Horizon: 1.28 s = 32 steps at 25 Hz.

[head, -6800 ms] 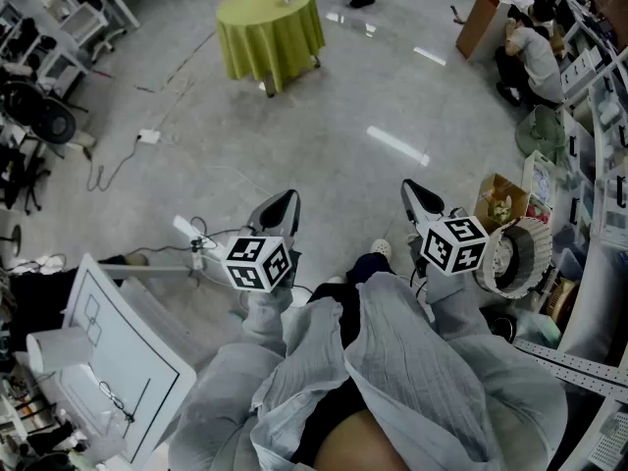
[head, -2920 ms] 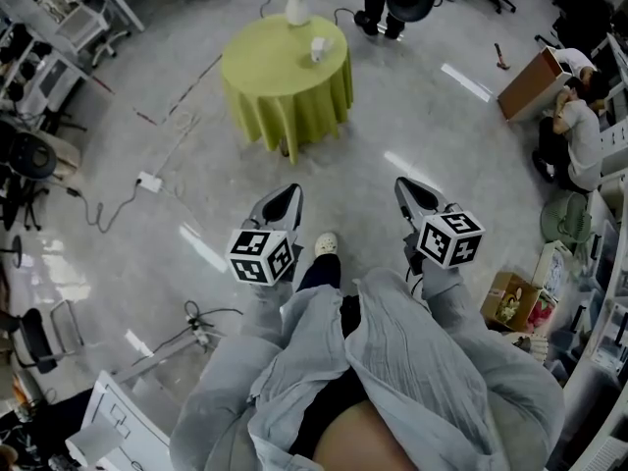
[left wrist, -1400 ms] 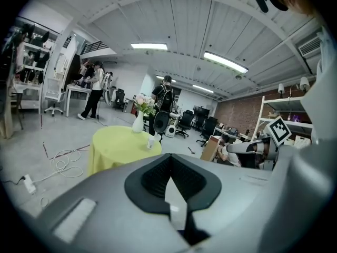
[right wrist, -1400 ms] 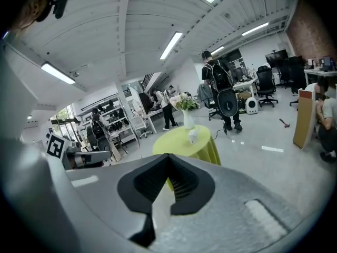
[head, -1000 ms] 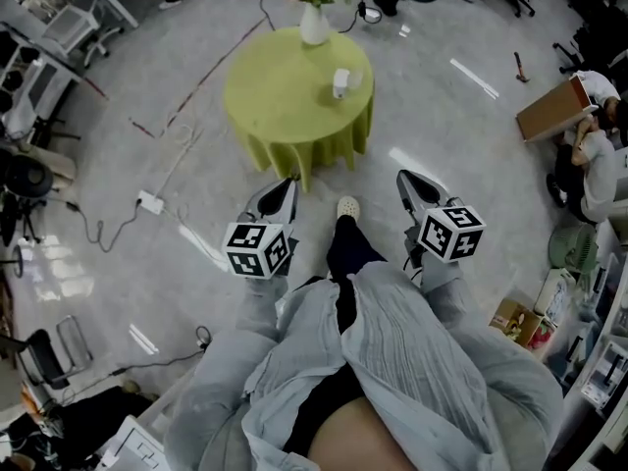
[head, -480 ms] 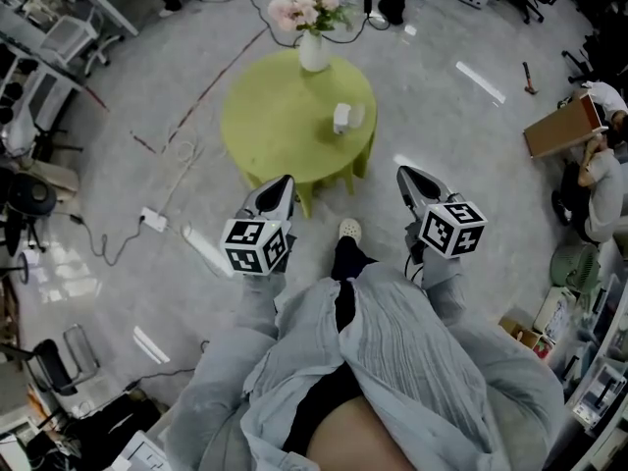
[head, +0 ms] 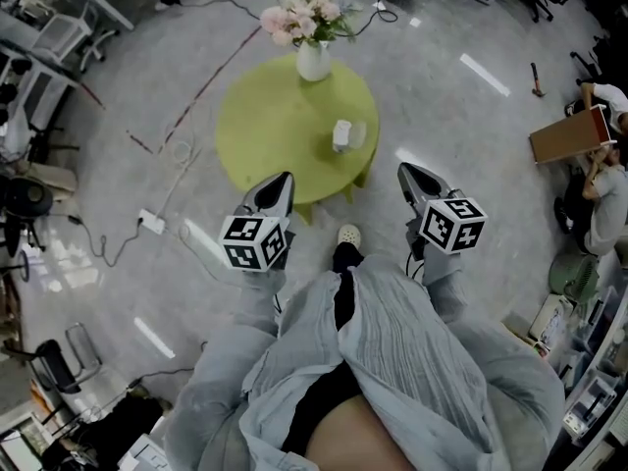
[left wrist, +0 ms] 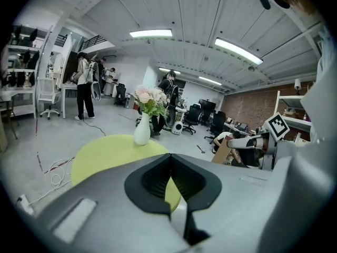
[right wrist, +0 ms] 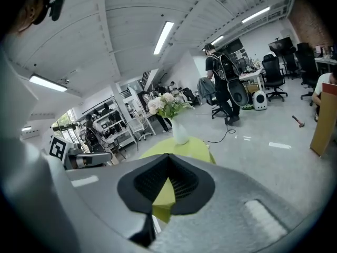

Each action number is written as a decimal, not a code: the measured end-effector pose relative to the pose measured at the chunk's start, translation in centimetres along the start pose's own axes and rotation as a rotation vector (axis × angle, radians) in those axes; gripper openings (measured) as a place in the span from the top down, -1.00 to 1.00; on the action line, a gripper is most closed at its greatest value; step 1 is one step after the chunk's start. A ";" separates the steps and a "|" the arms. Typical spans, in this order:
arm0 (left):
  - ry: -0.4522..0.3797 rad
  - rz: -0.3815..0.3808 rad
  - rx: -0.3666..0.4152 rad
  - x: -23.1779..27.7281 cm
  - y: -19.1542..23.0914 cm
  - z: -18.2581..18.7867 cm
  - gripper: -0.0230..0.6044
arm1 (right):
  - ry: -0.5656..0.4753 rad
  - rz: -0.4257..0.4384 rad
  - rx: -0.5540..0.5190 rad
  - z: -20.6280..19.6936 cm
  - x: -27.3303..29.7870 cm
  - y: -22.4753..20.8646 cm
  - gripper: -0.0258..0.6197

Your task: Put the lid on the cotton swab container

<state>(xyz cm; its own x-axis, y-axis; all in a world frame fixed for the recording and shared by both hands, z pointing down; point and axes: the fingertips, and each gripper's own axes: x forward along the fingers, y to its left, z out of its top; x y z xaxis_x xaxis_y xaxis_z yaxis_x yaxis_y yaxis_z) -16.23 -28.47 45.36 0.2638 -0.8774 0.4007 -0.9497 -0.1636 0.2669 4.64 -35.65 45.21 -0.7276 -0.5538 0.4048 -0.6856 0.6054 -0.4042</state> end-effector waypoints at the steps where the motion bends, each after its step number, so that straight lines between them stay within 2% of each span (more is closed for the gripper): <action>1: 0.003 0.000 -0.004 0.5 0.2 0.1 0.88 | 0.004 0.000 0.001 0.2 0.5 -0.4 0.92; 14: 0.025 0.015 -0.034 6.2 3.6 0.8 0.88 | 0.113 0.023 0.002 0.4 7.8 -4.2 0.92; 20: 0.058 -0.016 -0.060 8.0 3.5 -0.7 0.87 | 0.175 0.035 0.009 -1.3 10.9 -5.6 0.92; 25: 0.104 -0.053 -0.047 8.6 2.7 -2.4 0.87 | 0.228 0.033 0.050 -4.2 12.9 -6.3 0.92; 32: 0.175 -0.089 -0.049 9.0 2.4 -5.4 0.88 | 0.239 0.016 0.142 -6.6 15.2 -6.8 0.92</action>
<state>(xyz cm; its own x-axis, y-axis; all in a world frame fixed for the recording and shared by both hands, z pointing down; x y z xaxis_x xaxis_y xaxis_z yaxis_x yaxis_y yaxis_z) -15.19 -34.34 54.34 0.3759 -0.7680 0.5185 -0.9131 -0.2115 0.3487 -1.58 -44.42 59.51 -0.7245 -0.3837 0.5726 -0.6822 0.5178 -0.5162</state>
